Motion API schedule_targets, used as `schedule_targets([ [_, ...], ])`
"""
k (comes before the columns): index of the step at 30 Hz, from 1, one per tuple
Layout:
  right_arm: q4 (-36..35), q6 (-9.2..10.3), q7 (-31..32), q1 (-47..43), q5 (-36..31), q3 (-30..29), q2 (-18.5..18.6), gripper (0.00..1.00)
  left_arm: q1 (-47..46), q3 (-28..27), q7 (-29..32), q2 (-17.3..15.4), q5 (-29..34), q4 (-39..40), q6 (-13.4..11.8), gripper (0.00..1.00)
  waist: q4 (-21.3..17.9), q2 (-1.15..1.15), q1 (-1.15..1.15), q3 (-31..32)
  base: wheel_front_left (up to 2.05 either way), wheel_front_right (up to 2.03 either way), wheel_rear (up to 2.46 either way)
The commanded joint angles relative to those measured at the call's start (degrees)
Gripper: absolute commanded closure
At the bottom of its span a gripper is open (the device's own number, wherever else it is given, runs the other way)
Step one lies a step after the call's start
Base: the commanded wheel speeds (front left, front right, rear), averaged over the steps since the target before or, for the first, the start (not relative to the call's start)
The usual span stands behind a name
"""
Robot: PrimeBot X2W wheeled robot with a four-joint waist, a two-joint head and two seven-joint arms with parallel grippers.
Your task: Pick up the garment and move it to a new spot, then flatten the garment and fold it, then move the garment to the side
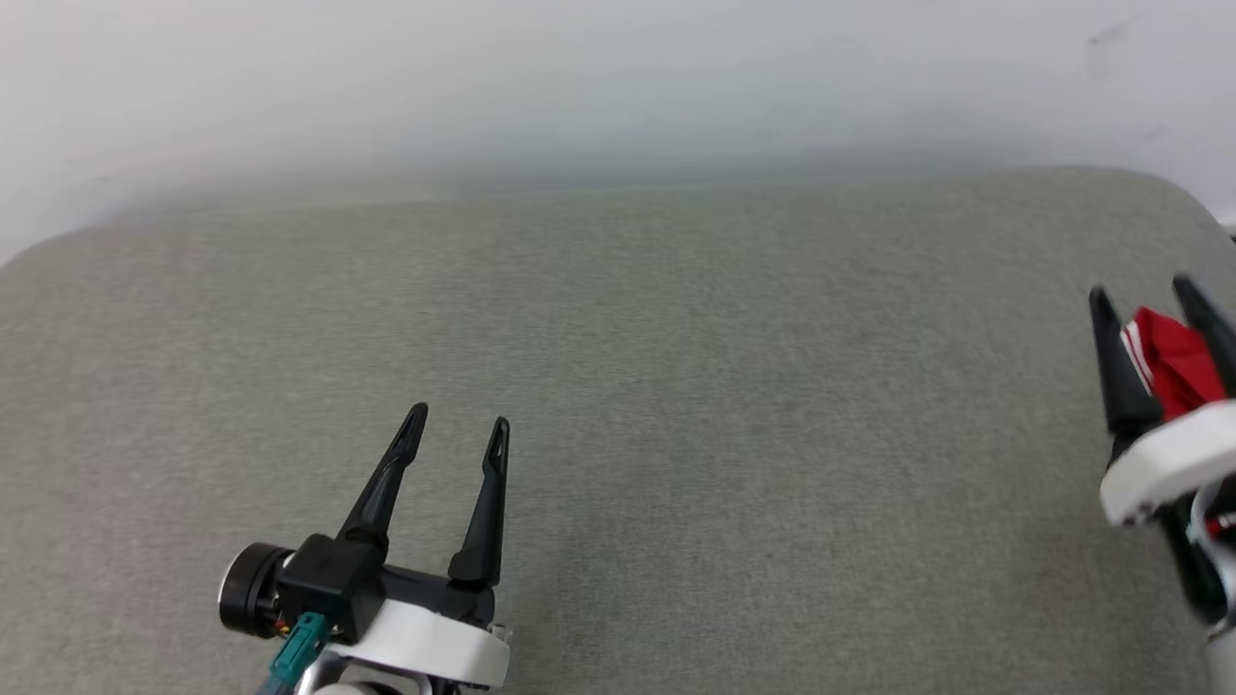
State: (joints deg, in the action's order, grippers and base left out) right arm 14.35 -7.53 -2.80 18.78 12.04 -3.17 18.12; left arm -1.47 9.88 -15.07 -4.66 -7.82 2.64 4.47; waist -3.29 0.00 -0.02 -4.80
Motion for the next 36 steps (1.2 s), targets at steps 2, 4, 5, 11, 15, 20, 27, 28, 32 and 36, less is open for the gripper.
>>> schedule_targets([
  [2, -2.0, 0.08, -1.0, -3.2, 0.1, -1.1, -1.6, 0.00, 1.1, -0.5, -0.1, 0.3, -0.2, -0.3, 0.4, 0.00, 1.7, 0.00, 0.02, 1.4, 0.00, 0.00, 0.00],
  [4, -4.1, 0.08, -2.5, -6.8, 0.8, -1.4, -4.0, 0.00, 1.7, -1.0, -0.1, 0.6, -0.2, -0.7, 0.6, 0.00, 2.6, 0.00, 0.02, 1.9, 0.00, 0.00, 0.00],
  [5, -4.9, 0.07, -3.4, -8.2, 1.1, -1.2, -4.6, 0.00, 2.0, -1.3, -0.1, 0.7, -0.2, -1.0, 0.8, 0.00, 3.0, 0.00, 0.02, 2.1, 0.00, 0.00, 0.00],
  [11, -7.0, 0.07, -8.5, -14.1, 4.8, 1.0, -8.2, 0.00, 4.1, -3.2, -0.1, 1.4, -0.4, -2.1, 0.5, 0.00, 4.3, 0.00, 0.02, 3.1, 0.00, 0.00, 0.00],
  [15, -6.6, 0.07, -10.8, -16.1, 4.8, 3.2, -9.7, 0.00, 5.3, -3.5, -0.1, 1.7, -0.1, -2.2, 0.3, 0.00, 5.0, 0.00, 0.02, 3.3, 0.00, 0.00, 0.00],
  [20, -5.6, 0.07, -12.1, -17.1, 2.8, 3.9, -12.4, 0.00, 5.7, -3.6, -0.1, 1.8, 0.0, -3.5, 1.0, 0.00, 5.4, 0.00, 0.02, 3.1, 0.00, 0.00, 0.00],
  [27, -5.4, 0.07, -12.4, -16.7, 0.8, 4.1, -14.1, 0.00, 5.1, -3.0, -0.1, 1.8, 0.8, -3.8, 0.6, 0.00, 5.1, 0.00, 0.02, 3.1, 0.00, 0.00, 0.00],
  [28, -5.6, 0.07, -12.4, -16.6, 0.8, 4.0, -14.2, 0.00, 5.0, -2.9, -0.1, 1.8, 0.8, -3.8, 0.5, 0.00, 5.0, 0.00, 0.02, 3.2, 0.00, 0.00, 0.00],
  [32, -6.2, 0.07, -12.4, -16.4, 0.6, 3.4, -14.5, 0.00, 4.8, -2.3, -0.1, 1.8, 1.1, -3.4, -0.1, 0.00, 4.7, 0.00, 0.02, 3.1, 0.00, 0.00, 0.00],
  [36, -6.7, 0.07, -12.4, -16.5, 0.5, 3.2, -14.7, 0.00, 4.9, -2.3, -0.1, 1.8, 1.0, -3.6, -0.5, 0.00, 4.4, 0.00, 0.02, 3.2, 0.00, 0.00, 0.00],
])
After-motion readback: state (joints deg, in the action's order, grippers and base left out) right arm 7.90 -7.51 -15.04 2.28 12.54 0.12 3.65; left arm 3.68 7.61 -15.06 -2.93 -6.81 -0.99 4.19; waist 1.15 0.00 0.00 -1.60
